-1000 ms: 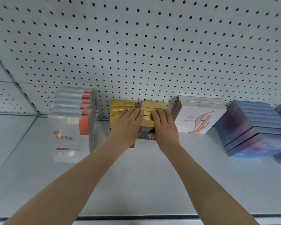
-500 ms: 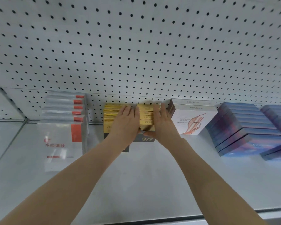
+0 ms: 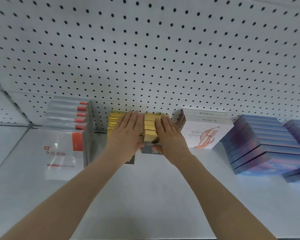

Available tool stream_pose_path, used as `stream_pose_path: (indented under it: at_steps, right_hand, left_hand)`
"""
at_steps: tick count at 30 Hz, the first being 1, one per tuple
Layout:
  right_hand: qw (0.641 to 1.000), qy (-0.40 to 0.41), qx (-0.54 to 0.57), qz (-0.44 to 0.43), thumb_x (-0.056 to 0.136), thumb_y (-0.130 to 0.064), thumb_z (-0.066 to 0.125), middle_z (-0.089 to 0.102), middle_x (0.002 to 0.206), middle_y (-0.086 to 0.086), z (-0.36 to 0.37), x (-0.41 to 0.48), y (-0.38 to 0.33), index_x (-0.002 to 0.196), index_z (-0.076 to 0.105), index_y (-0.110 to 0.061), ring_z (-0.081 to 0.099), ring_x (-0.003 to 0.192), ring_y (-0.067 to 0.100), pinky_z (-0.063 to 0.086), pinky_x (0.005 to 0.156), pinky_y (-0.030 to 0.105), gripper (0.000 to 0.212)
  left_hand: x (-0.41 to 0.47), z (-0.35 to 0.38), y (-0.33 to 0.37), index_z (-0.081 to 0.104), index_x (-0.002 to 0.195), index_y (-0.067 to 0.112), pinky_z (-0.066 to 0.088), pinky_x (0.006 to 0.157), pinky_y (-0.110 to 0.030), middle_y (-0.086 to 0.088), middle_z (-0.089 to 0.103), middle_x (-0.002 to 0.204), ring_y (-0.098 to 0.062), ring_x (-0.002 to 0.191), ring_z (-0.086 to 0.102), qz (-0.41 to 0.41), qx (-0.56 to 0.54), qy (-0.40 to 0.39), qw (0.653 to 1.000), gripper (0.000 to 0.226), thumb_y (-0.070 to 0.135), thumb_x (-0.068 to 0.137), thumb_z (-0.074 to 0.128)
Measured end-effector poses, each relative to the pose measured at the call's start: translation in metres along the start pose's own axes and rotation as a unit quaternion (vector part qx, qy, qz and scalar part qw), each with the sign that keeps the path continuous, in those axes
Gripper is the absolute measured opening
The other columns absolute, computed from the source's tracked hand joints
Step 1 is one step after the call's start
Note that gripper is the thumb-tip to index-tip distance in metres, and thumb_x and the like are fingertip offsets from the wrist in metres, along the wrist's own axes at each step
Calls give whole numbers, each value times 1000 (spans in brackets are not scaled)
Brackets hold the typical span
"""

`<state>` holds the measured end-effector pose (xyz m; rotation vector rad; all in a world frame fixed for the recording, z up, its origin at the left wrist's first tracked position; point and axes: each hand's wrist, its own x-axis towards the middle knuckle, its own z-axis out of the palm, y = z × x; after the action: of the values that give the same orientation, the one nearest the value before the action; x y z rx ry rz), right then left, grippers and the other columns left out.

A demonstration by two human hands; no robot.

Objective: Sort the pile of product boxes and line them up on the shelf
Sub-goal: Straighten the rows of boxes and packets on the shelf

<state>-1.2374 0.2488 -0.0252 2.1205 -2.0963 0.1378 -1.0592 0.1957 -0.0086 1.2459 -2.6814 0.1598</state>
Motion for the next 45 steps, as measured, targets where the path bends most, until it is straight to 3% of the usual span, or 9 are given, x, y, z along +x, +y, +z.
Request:
stream_pose_path:
  at_steps: [3, 8, 14, 16, 18, 23, 26, 31, 45]
  right_hand:
    - [1000, -15, 0, -10, 79, -50, 73, 19, 158, 22, -4, -1, -1, 152, 21, -5, 16, 147, 36, 12, 119, 45, 100]
    - [996, 57, 30, -69, 72, -56, 75, 41, 148, 20, -21, -5, -32, 144, 39, -4, 34, 140, 36, 24, 115, 46, 95]
    - [994, 21, -2, -107, 80, -50, 70, 27, 155, 17, -11, 18, -78, 150, 24, -7, 13, 148, 34, 6, 122, 44, 94]
    - [995, 15, -18, -92, 78, -47, 74, 31, 152, 16, -7, 23, -83, 147, 26, -7, 18, 145, 35, 7, 121, 44, 93]
    - [997, 16, -12, -72, 73, -43, 79, 38, 145, 15, -5, 25, -89, 142, 32, -9, 28, 140, 35, 11, 119, 43, 91]
    - [998, 55, -20, -35, 51, -31, 93, 51, 118, 12, 5, 42, -100, 129, 42, -6, 50, 110, 32, 40, 105, 42, 97]
    - [999, 37, -34, -4, 54, -30, 93, 46, 128, 19, 8, 45, -109, 137, 34, -1, 47, 117, 36, 40, 105, 45, 106]
    - [993, -69, 46, 78, 76, -31, 80, -4, 157, 26, 0, 51, -117, 152, -7, -3, 8, 146, 42, 29, 116, 42, 118]
    - [997, -51, 25, 59, 79, -21, 77, -1, 158, 27, 7, 49, -121, 152, 2, 0, 0, 147, 43, 17, 119, 51, 107]
  left_hand:
    - [-25, -8, -19, 12, 152, 6, 11, 120, -42, -15, 20, 158, -30, 147, 16, -41, 9, 15, 999, 105, 57, 78, 66]
    - [-51, -2, -39, -2, 153, 11, 3, 118, -37, -9, 3, 162, -25, 149, 3, -97, -3, -43, 994, 108, 51, 81, 68]
    - [-47, 5, -35, 33, 147, 4, 23, 105, -33, -15, 33, 153, -29, 140, 35, -120, 11, -16, 993, 101, 26, 64, 87]
    - [-44, 9, -34, 21, 151, 7, 17, 111, -31, -12, 20, 159, -26, 146, 22, -115, 16, -13, 993, 98, 23, 75, 79]
    - [-40, 10, -34, 12, 152, 9, 15, 116, -31, -11, 15, 159, -25, 147, 14, -119, 10, -20, 993, 96, 19, 80, 74]
    - [-26, 6, -45, 53, 129, -2, 49, 97, -36, -19, 54, 124, -33, 117, 53, -87, 24, 11, 996, 88, -1, 47, 85]
    - [-24, 2, -52, 26, 146, 0, 37, 109, -35, -23, 29, 147, -36, 136, 32, -77, 8, -20, 997, 90, -1, 68, 71]
    - [-24, -2, -62, -11, 149, -2, 24, 115, -27, -28, -10, 156, -30, 147, 15, -67, 11, -76, 995, 92, -1, 86, 57]
    - [-26, -3, -63, -11, 145, -9, 8, 120, -44, -32, -2, 154, -43, 145, -4, -7, 106, -71, 992, 79, 8, 94, 46]
